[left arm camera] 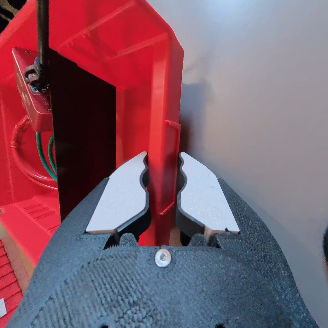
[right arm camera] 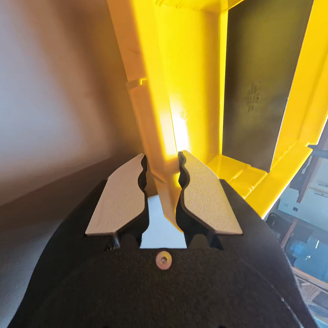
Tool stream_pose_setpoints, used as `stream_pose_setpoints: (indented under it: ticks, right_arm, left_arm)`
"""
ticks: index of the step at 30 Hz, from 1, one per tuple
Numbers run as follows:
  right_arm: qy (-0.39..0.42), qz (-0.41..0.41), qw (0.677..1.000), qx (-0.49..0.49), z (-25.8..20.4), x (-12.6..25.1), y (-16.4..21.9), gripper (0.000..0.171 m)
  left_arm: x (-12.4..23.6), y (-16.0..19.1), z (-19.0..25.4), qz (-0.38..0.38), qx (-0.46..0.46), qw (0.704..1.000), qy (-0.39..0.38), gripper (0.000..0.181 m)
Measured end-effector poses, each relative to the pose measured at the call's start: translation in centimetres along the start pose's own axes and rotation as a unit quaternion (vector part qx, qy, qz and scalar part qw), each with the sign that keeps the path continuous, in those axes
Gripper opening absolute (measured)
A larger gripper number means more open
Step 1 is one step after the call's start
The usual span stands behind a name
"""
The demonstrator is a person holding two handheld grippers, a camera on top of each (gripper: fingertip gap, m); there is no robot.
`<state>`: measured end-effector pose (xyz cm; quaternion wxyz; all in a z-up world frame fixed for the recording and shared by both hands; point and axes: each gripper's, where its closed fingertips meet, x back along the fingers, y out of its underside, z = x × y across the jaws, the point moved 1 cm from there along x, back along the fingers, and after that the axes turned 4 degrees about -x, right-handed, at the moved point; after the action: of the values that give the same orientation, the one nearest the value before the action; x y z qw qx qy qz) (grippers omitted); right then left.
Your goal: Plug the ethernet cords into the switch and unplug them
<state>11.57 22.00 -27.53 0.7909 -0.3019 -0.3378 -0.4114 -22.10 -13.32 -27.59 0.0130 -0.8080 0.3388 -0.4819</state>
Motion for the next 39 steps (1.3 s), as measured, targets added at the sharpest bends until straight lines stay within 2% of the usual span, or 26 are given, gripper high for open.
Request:
stream_pose_setpoints:
  ticks: [10,13,14,16,19,22,25,27,29,31,36,39]
  right_arm:
    - [0.014,-0.026,0.997,-0.074,3.0,-2.2,0.3,0.034]
    - [0.025,-0.030,0.994,-0.099,3.1,-2.0,0.4,0.038]
    - [0.020,-0.020,0.993,-0.115,2.8,-1.5,0.0,0.044]
    - [0.003,0.044,0.986,-0.160,2.0,0.5,-2.0,0.048]
    - [-0.020,0.168,0.958,-0.231,1.0,4.4,-6.1,0.047]
    - [-0.059,0.273,0.915,-0.291,-0.6,7.8,-9.9,0.041]
    - [-0.084,0.316,0.894,-0.305,-2.5,9.3,-11.9,0.039]
    - [-0.092,0.323,0.892,-0.302,-3.6,9.3,-12.5,0.038]
    - [-0.105,0.325,0.889,-0.304,-4.5,8.9,-12.7,0.037]
    - [-0.118,0.326,0.885,-0.310,-5.1,8.5,-12.7,0.036]
    - [-0.140,0.336,0.874,-0.322,-5.4,8.1,-12.8,0.034]
    - [-0.149,0.348,0.866,-0.327,-5.4,8.2,-12.9,0.033]
  left_arm:
    - [-3.6,0.4,-5.5,-0.001,0.014,0.999,-0.031,0.031]
    - [-3.3,0.8,-6.3,0.013,0.053,0.998,-0.015,0.035]
    - [-2.5,0.4,-6.5,0.038,0.074,0.996,-0.009,0.035]
    - [-0.4,-0.9,-7.2,0.100,0.119,0.988,-0.007,0.034]
    - [2.7,-2.4,-10.4,0.174,0.184,0.967,-0.028,0.034]
    - [3.3,-2.5,-14.5,0.169,0.216,0.960,-0.057,0.034]
    - [1.4,-1.9,-18.0,0.129,0.280,0.951,-0.017,0.039]
    - [-0.7,-1.3,-19.9,0.111,0.367,0.923,0.035,0.046]
    - [-2.6,-1.5,-21.0,0.117,0.464,0.871,0.108,0.054]
    - [-4.4,-1.5,-21.8,0.112,0.528,0.829,0.149,0.056]
    - [-8.1,-1.0,-21.2,0.056,0.603,0.767,0.212,0.070]
    - [-8.9,-1.8,-20.7,0.067,0.628,0.728,0.268,0.072]
